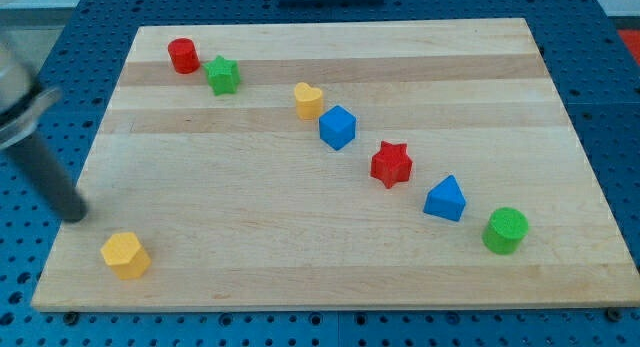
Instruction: Slide the yellow hexagon towards the bottom center
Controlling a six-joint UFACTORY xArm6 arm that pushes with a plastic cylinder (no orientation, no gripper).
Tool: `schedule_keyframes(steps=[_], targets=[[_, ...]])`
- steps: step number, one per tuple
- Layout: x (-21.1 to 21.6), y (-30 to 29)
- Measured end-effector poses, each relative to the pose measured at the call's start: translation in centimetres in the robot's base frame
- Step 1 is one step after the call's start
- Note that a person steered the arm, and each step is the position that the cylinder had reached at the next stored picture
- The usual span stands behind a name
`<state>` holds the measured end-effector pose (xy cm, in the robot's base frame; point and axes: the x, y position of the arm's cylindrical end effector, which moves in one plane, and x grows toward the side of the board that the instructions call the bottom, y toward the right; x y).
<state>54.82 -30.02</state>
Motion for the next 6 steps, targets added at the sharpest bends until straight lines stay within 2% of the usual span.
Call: schedule_keyframes(steps=[1,2,3,4,5,6], targets=[[5.2,2.6],[4.3,7.3],[2.9,2.2],[2.5,7.1],[3.0,16.4],[2.7,16.9]])
